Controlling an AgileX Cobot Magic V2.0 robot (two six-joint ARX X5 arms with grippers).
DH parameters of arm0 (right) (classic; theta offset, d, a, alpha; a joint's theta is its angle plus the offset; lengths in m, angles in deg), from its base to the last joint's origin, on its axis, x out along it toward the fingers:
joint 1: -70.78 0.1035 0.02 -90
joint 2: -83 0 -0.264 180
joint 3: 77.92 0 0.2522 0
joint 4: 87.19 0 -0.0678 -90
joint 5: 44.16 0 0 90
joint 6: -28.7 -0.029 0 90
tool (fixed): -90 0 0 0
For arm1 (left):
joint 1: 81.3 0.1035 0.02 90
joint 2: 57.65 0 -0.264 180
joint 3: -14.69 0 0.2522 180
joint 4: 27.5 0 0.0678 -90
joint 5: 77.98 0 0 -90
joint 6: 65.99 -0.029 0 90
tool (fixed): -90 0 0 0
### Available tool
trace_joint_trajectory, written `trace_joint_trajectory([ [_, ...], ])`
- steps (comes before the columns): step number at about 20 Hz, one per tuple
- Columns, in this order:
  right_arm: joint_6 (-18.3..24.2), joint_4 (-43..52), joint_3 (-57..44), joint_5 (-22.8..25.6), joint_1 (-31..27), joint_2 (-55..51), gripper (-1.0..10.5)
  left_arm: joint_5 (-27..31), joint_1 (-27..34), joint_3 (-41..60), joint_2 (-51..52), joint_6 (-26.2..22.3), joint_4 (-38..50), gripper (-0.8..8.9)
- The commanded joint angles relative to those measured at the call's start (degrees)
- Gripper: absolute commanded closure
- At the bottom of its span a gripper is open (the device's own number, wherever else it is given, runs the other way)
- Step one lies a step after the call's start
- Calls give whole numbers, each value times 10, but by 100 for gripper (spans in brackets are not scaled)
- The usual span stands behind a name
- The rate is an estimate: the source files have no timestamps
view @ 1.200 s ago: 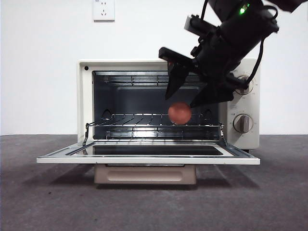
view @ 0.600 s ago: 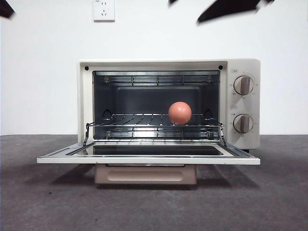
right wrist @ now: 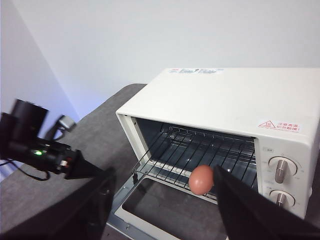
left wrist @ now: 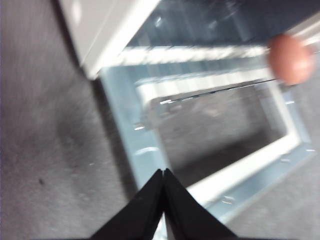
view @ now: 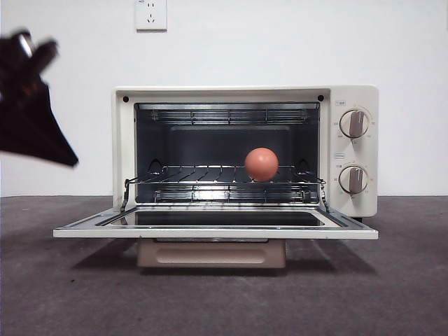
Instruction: Eggoven
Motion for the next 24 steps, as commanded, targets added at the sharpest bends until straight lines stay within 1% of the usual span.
trace_joint_trajectory([
  [1,4,-1,9,3,4,1,631,-3,3,0,-61,8,24,810],
  [5,4,0,9,3,4,2,631,-3,3,0,-133,8,58,810],
  [7,4,0,9,3,4,2,631,-15,3,0,-158,8,72,810],
  [9,4,0,9,14,4,2,631,-19,0,0,-181,9,85,810],
  [11,5,0,9,16,4,2,631,-48,-1,0,-203,10,92,810],
  [14,5,0,9,20,4,2,631,-68,-5,0,-208,16,114,810],
  [17,7,0,9,29,4,2,631,-106,-5,0,-208,17,123,810],
  [20,8,0,9,29,4,2,631,-161,-5,-1,-208,18,133,810],
  [24,8,0,9,30,4,2,631,-238,5,-1,-207,52,178,810],
])
